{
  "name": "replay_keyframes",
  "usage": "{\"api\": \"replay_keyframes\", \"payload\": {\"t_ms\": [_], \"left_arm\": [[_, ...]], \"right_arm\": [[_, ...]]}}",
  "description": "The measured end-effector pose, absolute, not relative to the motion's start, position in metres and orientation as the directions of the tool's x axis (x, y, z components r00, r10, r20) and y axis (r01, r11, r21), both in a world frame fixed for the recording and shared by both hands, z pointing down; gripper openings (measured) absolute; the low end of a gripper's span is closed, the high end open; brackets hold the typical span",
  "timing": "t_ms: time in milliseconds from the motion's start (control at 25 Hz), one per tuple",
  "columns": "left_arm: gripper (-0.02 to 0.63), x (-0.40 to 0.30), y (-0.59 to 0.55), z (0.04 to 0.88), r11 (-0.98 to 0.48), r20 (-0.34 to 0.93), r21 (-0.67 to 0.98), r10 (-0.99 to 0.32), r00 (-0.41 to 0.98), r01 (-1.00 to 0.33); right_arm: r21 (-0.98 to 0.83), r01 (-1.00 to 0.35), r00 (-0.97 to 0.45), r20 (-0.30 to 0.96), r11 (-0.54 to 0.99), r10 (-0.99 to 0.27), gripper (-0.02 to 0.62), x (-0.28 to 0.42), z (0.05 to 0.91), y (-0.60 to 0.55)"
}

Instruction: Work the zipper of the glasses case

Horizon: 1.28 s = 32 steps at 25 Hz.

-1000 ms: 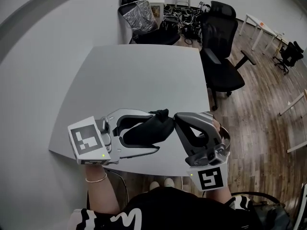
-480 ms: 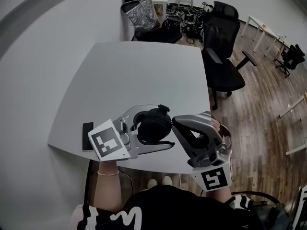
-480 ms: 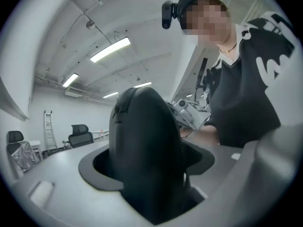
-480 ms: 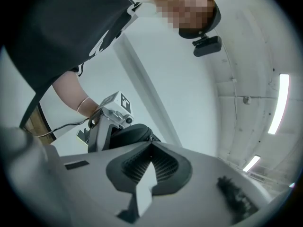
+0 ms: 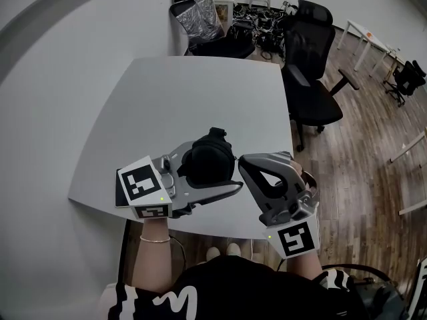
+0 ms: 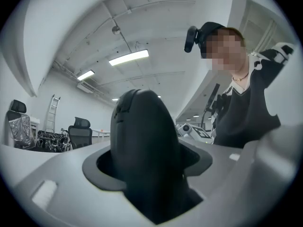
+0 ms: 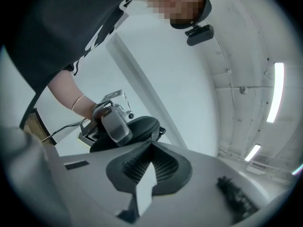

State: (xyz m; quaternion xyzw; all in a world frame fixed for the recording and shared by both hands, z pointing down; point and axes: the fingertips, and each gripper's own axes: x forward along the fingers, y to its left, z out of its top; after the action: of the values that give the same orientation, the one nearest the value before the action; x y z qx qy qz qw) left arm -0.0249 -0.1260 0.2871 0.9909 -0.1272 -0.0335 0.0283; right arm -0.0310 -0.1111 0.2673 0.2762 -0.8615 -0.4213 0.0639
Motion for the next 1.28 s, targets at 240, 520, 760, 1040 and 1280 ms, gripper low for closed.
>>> {"api": "replay_keyframes", "payload": {"t_ms": [240,520,760,1040,1280], "left_arm": [[0.325,-0.026,-0.137,0.273,-0.959,-0.072,0.079,-0.276,0.958,-0.27],[0.325,-0.032,-0.155,0.259,-0.942,-0.115,0.143,-0.321,0.94,-0.304],[0.327,-0.042,-0.17,0.251,-0.92,-0.142,0.193,-0.372,0.918,-0.343],[0.327,-0.04,-0.172,0.246,-0.895,-0.177,0.243,-0.421,0.89,-0.375],[0.327,-0.039,-0.174,0.248,-0.877,-0.156,0.241,-0.458,0.875,-0.416]], "right_arm": [[0.746,-0.431,-0.835,-0.116,0.508,-0.538,0.005,-0.031,0.274,-0.117],[0.737,-0.426,-0.825,-0.078,0.524,-0.56,0.005,-0.035,0.29,-0.126],[0.745,-0.397,-0.812,-0.012,0.536,-0.584,0.005,-0.041,0.308,-0.133],[0.737,-0.361,-0.828,0.03,0.571,-0.561,0.005,-0.036,0.329,-0.123],[0.722,-0.337,-0.836,0.067,0.605,-0.545,0.005,-0.041,0.346,-0.121]]}}
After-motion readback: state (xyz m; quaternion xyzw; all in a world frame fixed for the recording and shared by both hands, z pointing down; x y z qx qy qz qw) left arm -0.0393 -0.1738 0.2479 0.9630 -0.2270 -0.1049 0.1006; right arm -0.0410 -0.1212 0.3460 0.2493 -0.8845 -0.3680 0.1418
